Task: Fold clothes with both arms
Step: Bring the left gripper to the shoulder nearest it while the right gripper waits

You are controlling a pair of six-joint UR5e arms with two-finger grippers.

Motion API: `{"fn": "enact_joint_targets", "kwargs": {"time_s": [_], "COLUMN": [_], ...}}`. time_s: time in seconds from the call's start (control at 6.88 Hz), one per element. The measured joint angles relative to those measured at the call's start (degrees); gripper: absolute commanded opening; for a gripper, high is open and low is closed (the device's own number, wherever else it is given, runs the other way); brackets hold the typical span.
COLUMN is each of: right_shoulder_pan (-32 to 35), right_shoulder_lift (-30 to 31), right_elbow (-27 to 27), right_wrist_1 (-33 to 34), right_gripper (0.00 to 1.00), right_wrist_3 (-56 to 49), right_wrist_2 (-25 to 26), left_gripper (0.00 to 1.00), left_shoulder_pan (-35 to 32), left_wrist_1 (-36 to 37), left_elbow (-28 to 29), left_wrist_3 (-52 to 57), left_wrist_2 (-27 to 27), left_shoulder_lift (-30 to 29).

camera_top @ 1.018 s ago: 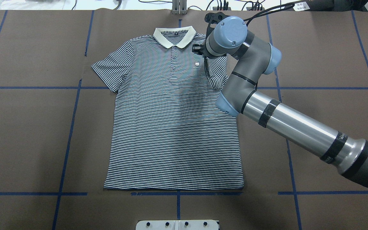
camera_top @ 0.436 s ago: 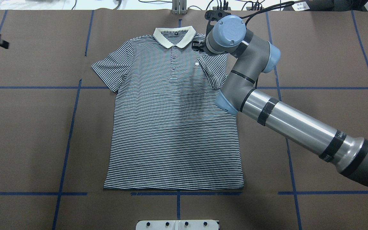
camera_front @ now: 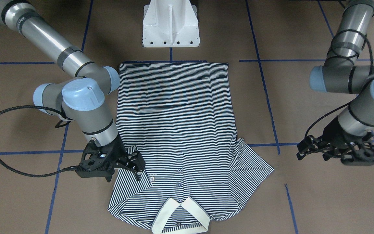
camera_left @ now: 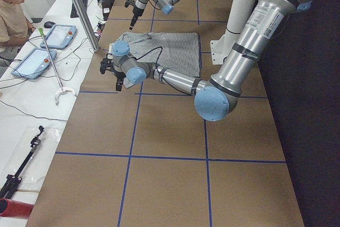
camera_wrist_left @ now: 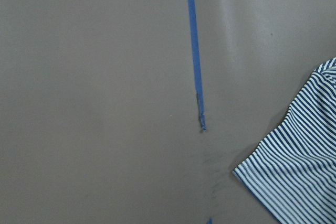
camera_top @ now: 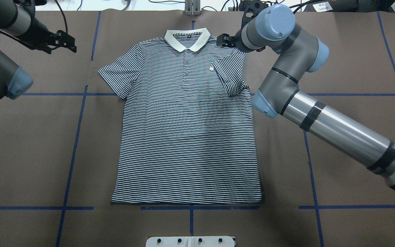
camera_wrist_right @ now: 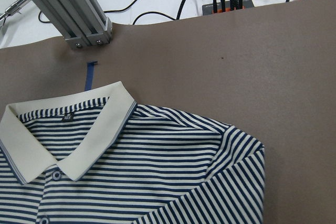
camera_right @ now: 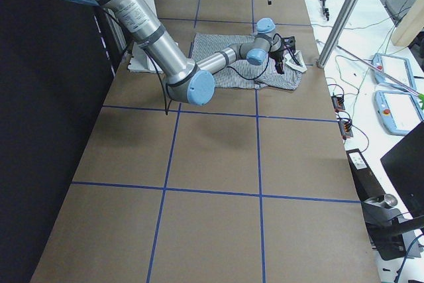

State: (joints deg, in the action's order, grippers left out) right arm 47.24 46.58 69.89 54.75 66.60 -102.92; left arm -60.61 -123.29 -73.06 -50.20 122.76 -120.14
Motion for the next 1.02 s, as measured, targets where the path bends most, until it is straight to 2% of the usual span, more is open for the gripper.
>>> {"fn": "enact_joint_targets", "kwargs": {"time_s": [0.29, 0.44, 1.02], "right_shoulder_pan": [2.57, 3.00, 3.42], "right_shoulder_lift": [4.42, 5.16, 5.64], "right_elbow": [4.70, 5.41, 5.75], "right_wrist_1": [-0.22, -0.25, -0.25], "right_gripper": [1.00, 1.00, 1.00], "right_wrist_3": [-2.96, -3.78, -4.21], "right_wrist_2": [-4.61, -5.16, -5.36], "left_gripper": [0.81, 0.73, 0.64], "left_shoulder_pan": [4.21, 5.78, 9.13], "left_wrist_1": [-4.83, -5.29, -5.75], "left_elbow": [6.47, 7.43, 8.64], "left_wrist_3": [-4.19, -4.62, -4.54], "left_wrist_2": [-5.03, -6.18, -9.76], "left_shoulder_lift": [-3.67, -4.29, -4.61]}}
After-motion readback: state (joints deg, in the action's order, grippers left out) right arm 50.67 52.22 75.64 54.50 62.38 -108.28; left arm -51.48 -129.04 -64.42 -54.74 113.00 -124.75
